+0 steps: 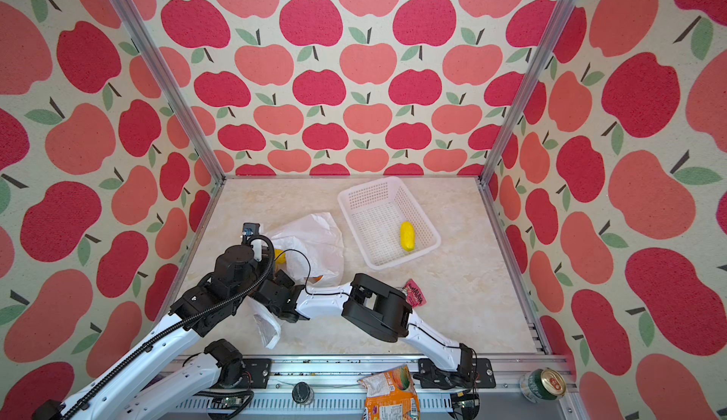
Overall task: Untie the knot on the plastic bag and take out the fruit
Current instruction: 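Close the right gripper on the pink fruit and lift it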
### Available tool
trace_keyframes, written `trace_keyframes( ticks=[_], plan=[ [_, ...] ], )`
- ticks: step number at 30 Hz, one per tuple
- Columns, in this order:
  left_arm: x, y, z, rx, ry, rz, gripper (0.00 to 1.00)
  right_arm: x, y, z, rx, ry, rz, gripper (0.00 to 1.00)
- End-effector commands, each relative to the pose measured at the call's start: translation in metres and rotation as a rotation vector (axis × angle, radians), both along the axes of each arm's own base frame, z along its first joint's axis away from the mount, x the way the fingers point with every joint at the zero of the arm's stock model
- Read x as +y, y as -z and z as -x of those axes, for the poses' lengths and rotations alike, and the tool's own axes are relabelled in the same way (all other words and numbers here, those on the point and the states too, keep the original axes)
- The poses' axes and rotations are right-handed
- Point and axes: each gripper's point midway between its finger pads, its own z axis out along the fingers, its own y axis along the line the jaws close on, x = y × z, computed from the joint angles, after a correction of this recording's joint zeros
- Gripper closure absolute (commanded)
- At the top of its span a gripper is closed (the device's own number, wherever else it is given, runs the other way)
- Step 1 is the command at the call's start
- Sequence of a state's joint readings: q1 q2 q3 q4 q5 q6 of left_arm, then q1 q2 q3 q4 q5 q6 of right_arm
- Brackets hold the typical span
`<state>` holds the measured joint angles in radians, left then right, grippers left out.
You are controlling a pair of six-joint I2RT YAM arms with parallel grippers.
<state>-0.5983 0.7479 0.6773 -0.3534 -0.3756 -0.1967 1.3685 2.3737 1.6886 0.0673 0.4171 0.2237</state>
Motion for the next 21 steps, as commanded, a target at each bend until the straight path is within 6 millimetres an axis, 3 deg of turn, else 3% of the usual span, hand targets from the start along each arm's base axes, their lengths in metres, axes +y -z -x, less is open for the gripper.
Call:
trace_keyframes(
  ticks=[1, 10, 21],
  plan=[
    [-0.001, 0.007, 0.004, 0.025, 0.011, 0.0, 1.0, -0.007, 0.015, -0.021, 0.032, 0.04, 0.035, 0.18],
    [-0.001, 0.007, 0.004, 0.024, 0.007, -0.002, 1.0, -0.021, -0.008, -0.02, -0.007, 0.048, -0.001, 0.5],
    [0.003, 0.008, 0.004, 0.026, -0.013, -0.002, 1.0, -0.081, -0.053, -0.013, -0.114, 0.109, -0.127, 0.62]
  ],
)
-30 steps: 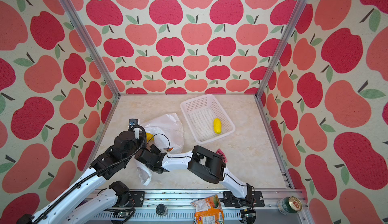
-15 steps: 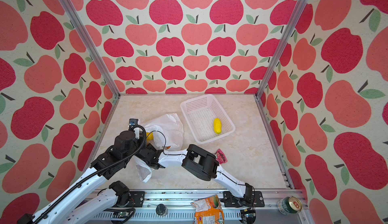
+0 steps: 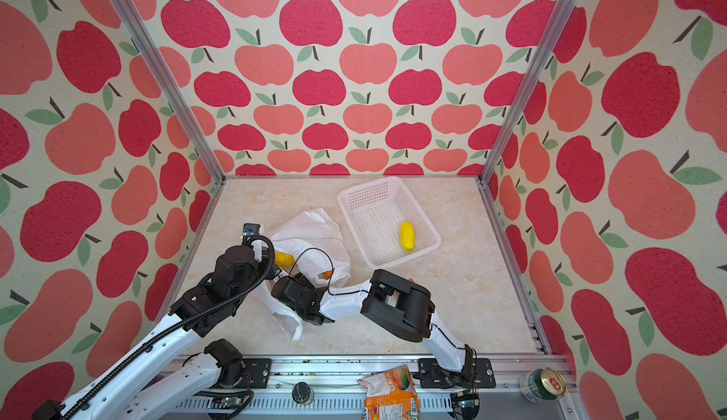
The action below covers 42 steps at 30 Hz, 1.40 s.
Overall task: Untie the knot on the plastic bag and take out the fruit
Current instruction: 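Close the right gripper on the pink fruit and lift it, then carry the pink fruit with the right gripper over the white basket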
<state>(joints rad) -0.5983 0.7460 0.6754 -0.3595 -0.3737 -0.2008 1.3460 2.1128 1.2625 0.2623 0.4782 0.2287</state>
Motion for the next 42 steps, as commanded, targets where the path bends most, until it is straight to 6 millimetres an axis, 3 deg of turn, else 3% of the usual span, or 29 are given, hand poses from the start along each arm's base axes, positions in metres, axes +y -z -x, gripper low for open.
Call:
trace_keyframes(
  ticks=[1, 9, 18, 23, 26, 29, 33, 38, 42],
  plan=[
    [0.003, 0.006, 0.003, 0.02, -0.013, -0.003, 1.0, -0.008, -0.041, -0.005, -0.085, 0.037, -0.112, 0.63],
    [0.006, 0.007, 0.002, 0.023, -0.028, -0.008, 1.0, -0.035, -0.063, 0.004, -0.147, 0.041, -0.202, 0.65],
    [0.006, 0.007, 0.001, 0.022, -0.027, -0.01, 1.0, -0.042, -0.103, 0.04, -0.245, -0.089, -0.262, 0.72],
    [0.005, 0.007, 0.001, 0.021, -0.023, -0.007, 1.0, -0.058, -0.161, 0.073, -0.325, -0.19, -0.352, 0.72],
    [0.005, 0.007, 0.001, 0.02, -0.021, -0.007, 1.0, -0.079, -0.189, 0.076, -0.37, -0.185, -0.384, 0.72],
    [0.004, 0.006, 0.001, 0.02, -0.017, -0.004, 1.0, -0.111, -0.21, 0.059, -0.433, -0.084, -0.39, 0.72],
    [0.004, 0.006, 0.001, 0.02, -0.014, -0.002, 1.0, -0.155, -0.209, 0.02, -0.404, 0.062, -0.38, 0.71],
    [0.003, 0.007, 0.001, 0.024, -0.012, -0.003, 1.0, -0.222, -0.169, -0.059, -0.146, 0.316, -0.329, 0.73],
    [0.003, 0.007, 0.002, 0.023, -0.009, -0.001, 1.0, -0.268, -0.131, -0.103, 0.05, 0.493, -0.242, 0.78]
  ],
)
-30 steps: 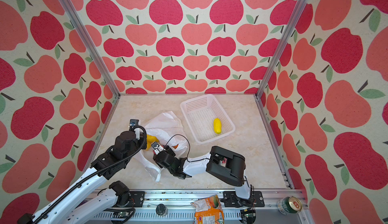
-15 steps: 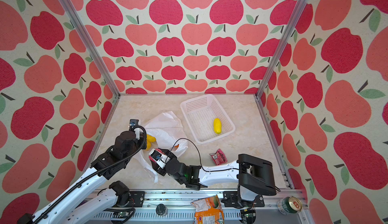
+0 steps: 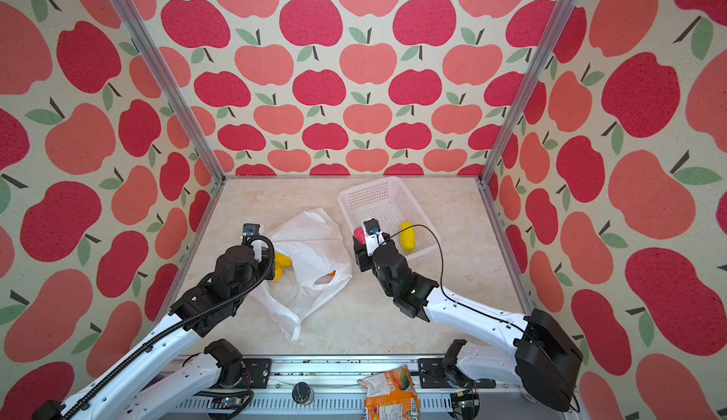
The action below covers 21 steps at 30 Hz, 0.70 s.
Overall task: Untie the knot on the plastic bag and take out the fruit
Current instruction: 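Carry the pink fruit with the right gripper over the white basket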
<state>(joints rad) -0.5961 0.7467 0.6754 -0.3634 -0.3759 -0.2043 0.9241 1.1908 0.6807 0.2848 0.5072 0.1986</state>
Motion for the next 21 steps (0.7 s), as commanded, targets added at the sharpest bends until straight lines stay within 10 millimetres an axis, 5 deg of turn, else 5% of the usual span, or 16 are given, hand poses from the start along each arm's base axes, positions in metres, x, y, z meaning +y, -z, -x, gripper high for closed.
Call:
trace_keyframes(
  ticks=[1, 12, 21],
  plan=[
    [0.002, 0.006, 0.002, 0.019, -0.004, -0.001, 1.0, -0.022, 0.049, -0.01, 0.291, 0.049, 0.016, 0.78],
    [0.001, 0.005, 0.002, 0.019, -0.001, 0.001, 1.0, -0.043, 0.112, -0.061, 0.531, 0.131, 0.138, 0.77],
    [0.0, 0.005, 0.002, 0.017, 0.003, 0.003, 1.0, -0.055, 0.162, -0.071, 0.691, 0.202, 0.234, 0.77]
  ],
)
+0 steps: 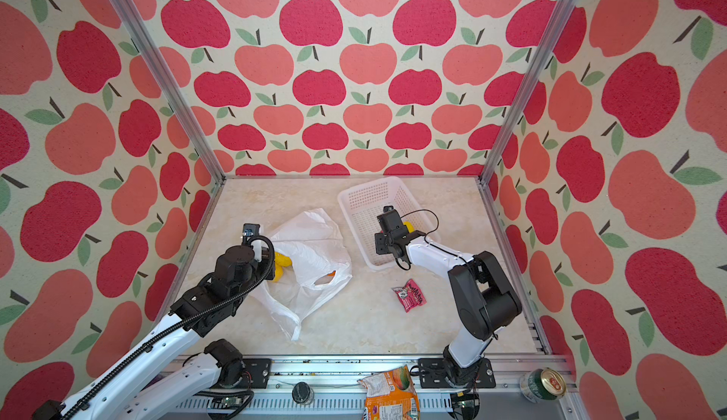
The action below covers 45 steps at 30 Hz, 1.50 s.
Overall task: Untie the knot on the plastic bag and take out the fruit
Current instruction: 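Carry the pink fruit with the right gripper over the white basket, then lower the pink fruit into the basket and open the right gripper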
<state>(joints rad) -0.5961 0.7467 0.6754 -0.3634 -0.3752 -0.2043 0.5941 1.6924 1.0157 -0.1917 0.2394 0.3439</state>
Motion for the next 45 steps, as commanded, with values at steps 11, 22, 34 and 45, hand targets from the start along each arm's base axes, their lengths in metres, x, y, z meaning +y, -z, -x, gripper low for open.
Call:
trace_keyframes(
  ticks=[11, 22, 34, 45],
  plan=[
    [0.001, 0.005, 0.002, 0.019, 0.001, 0.002, 1.0, -0.014, 0.016, 0.005, 0.056, 0.048, 0.051, 0.57],
    [0.001, 0.005, 0.002, 0.02, 0.0, 0.0, 1.0, -0.023, -0.02, 0.017, -0.047, 0.06, -0.02, 0.24],
    [0.0, 0.006, 0.002, 0.024, 0.005, 0.002, 1.0, 0.012, -0.125, 0.071, -0.423, -0.139, -0.126, 0.22],
    [-0.001, 0.007, 0.002, 0.027, 0.006, 0.005, 1.0, 0.17, -0.183, 0.214, -0.725, -0.781, -0.229, 0.52]
  ],
)
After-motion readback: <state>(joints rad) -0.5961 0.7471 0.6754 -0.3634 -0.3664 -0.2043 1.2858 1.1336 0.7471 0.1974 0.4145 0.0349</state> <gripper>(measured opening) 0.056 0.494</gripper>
